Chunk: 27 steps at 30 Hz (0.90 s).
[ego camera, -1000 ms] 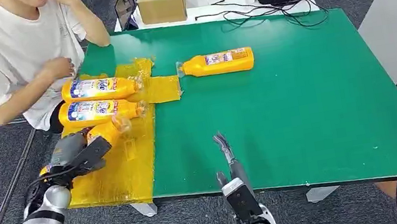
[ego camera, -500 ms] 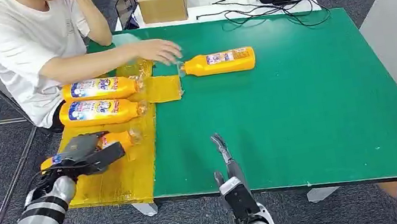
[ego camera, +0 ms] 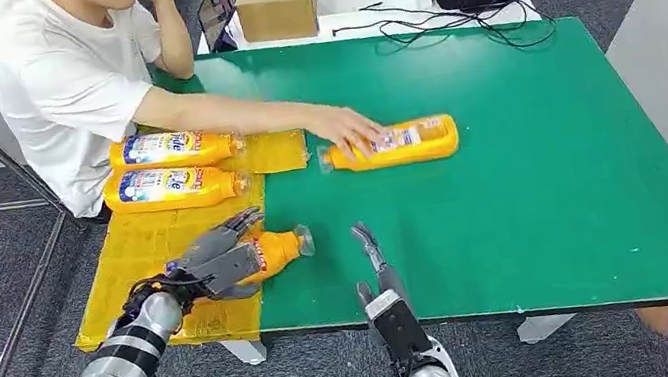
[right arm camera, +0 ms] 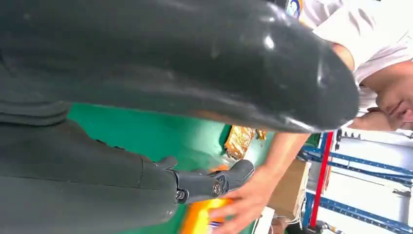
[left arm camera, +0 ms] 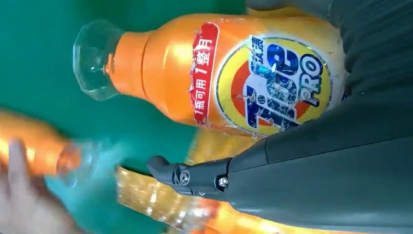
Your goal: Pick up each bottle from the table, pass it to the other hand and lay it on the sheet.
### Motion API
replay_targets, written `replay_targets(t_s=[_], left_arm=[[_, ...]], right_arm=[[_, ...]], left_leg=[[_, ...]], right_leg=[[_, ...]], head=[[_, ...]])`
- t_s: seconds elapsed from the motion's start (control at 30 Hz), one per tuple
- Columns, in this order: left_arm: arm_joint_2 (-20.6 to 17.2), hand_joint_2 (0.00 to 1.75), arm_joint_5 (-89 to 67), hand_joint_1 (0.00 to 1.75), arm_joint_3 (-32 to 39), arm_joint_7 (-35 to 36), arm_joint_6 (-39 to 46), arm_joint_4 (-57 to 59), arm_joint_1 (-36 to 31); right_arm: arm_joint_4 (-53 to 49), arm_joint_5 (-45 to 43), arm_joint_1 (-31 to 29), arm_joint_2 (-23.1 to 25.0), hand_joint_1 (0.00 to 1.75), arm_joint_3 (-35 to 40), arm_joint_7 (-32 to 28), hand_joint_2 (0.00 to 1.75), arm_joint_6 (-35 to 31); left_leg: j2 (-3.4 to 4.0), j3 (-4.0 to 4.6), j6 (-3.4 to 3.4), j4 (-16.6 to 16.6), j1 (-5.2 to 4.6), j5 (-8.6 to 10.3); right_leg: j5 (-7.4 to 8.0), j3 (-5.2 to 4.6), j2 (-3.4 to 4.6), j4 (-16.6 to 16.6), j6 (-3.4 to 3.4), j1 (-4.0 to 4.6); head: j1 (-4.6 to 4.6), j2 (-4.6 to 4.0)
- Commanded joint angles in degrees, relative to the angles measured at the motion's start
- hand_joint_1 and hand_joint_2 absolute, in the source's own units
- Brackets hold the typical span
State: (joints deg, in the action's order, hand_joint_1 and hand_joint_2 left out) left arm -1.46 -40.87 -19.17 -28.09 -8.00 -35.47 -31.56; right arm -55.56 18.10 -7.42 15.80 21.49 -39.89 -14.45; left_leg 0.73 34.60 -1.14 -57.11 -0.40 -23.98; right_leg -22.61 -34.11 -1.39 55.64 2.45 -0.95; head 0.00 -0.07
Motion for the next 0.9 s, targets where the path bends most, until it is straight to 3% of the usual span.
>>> replay_targets(t_s=[0.03, 0.17, 0.73, 0.9], left_arm=[[-1.79, 1.75, -0.92, 0.00, -7.25, 1.92, 4.69, 1.16, 1.18], [-1.85, 1.75, 5.28, 0.00, -1.93, 0.03, 5.60, -5.28, 3.73], [-1.90, 1.75, 5.41, 0.00, -1.87, 0.47, 5.11, -5.93, 3.68], [2.83, 1.75, 24.60, 0.00, 11.00, 1.56, -0.09, -22.26, 8.06]], right_arm=[[3.69, -1.42, -2.10, -0.97, 0.00, 0.01, -0.11, 0.00, -0.85], [3.19, -1.54, -1.52, -1.34, 0.00, -0.46, -0.11, 0.00, -1.55], [3.03, -1.57, -1.38, -1.43, 0.00, -0.40, -0.11, 0.00, -1.54], [1.95, -1.40, -0.07, -1.45, 0.00, -1.04, -0.11, 0.00, -2.70]], left_leg=[[0.05, -0.20, 0.09, 0.03, 0.09, -0.08], [0.13, -0.24, 0.11, 0.06, 0.10, -0.11], [0.03, -0.09, 0.11, 0.00, 0.13, -0.10], [-0.04, 0.08, 0.08, -0.06, 0.12, -0.09]], right_leg=[[-0.02, 0.19, 0.20, -0.08, -0.10, 0.07], [-0.02, 0.21, 0.30, -0.10, -0.12, 0.08], [-0.06, 0.07, 0.17, -0.05, -0.12, 0.11], [-0.06, -0.06, 0.07, -0.03, -0.08, 0.11]], head=[[-0.02, 0.00], [-0.02, 0.00], [-0.02, 0.00], [-0.02, 0.00]])
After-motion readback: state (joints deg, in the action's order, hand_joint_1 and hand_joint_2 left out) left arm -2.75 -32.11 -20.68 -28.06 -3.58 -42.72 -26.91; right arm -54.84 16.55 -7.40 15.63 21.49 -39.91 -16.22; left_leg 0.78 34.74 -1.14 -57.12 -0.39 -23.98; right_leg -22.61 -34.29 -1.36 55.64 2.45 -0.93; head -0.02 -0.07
